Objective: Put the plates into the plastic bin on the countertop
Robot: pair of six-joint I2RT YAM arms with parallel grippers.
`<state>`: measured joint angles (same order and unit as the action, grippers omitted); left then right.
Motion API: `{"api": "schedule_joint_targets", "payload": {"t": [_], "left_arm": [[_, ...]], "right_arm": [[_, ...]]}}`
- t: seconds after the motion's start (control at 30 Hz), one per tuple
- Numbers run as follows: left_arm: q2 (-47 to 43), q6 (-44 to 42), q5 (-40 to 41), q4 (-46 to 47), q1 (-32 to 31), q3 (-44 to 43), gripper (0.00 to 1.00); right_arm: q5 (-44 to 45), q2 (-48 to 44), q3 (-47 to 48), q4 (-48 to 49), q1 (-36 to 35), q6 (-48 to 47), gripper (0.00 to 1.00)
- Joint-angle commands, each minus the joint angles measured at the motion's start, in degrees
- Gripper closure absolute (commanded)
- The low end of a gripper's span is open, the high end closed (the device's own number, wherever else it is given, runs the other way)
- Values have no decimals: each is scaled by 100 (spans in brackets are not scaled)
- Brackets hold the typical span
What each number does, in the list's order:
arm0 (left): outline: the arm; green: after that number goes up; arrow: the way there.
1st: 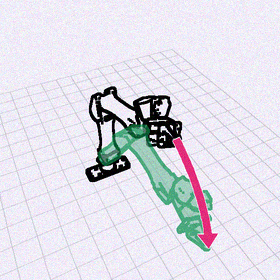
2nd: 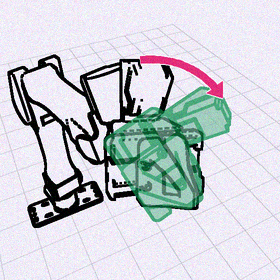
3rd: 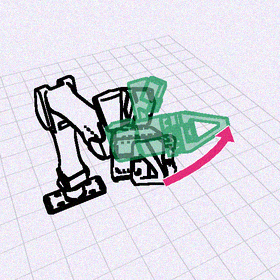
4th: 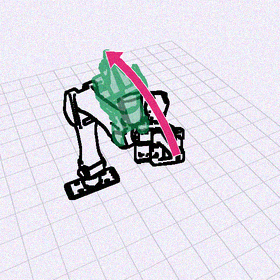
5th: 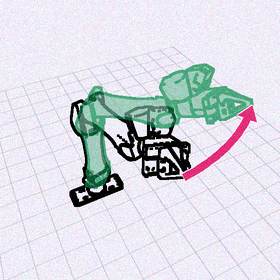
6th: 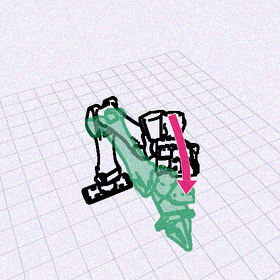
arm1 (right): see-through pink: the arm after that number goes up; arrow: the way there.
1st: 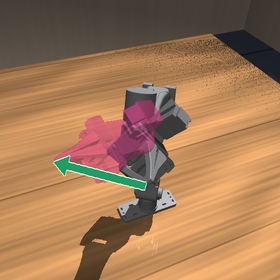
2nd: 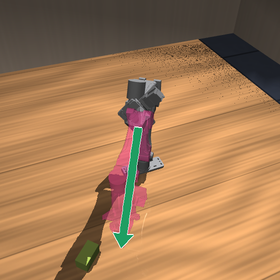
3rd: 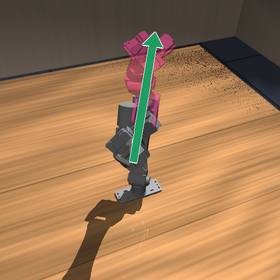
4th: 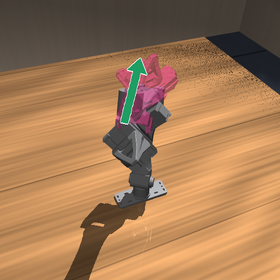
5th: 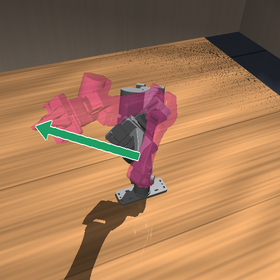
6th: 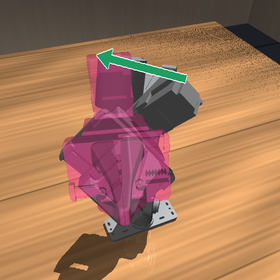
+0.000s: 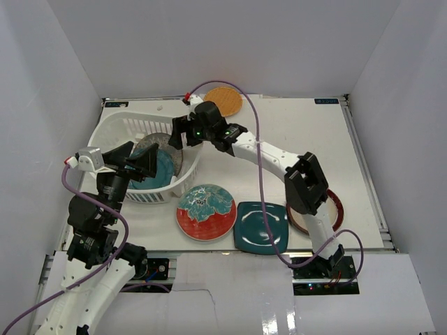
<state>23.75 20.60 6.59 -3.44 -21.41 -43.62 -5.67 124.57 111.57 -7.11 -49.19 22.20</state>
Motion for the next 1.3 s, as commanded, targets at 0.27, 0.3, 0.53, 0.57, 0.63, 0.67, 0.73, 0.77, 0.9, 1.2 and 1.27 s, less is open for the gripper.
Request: {"api": "schedule_joint_targets", "payload": {"t": [0.27,0.3,0.53,0.57,0.63,0.67,0.73,0.77,0.9,1.2,1.27], "left_arm": [[-55,49,-219,-16,49,11,2],[-54,67,-228,-16,49,11,2],[33,84,-263,-25,49,20,2],[42,85,-272,-25,49,20,2],[51,76,-264,-25,49,20,2],[60,76,-272,-34,49,11,2],[60,76,-263,-34,49,20,2],[60,76,-263,-34,49,11,2],[60,67,-263,-34,49,11,2],[77,58,-255,-34,49,11,2],[86,58,-246,-34,49,20,2]], "right_arm": [[-2972,-3008,-4508,818,1587,-839,44],[-3149,-2992,-4643,730,1675,-1092,41],[-3388,-2351,-4742,-8,1728,-1867,18],[-3449,-2054,-4628,-114,1720,-1920,18],[-3703,-1615,-4320,-369,1693,-1973,20],[-3704,-1481,-4215,-431,1659,-1991,21],[-3783,-1279,-4003,-615,1544,-2070,26],[-3905,-1095,-3959,-624,1466,-2070,27],[-4345,-663,-3774,-669,1193,-2035,35],[-4917,-91,-3396,-160,727,-1465,65],[-4742,-126,-3212,43,735,-1183,80]]}}
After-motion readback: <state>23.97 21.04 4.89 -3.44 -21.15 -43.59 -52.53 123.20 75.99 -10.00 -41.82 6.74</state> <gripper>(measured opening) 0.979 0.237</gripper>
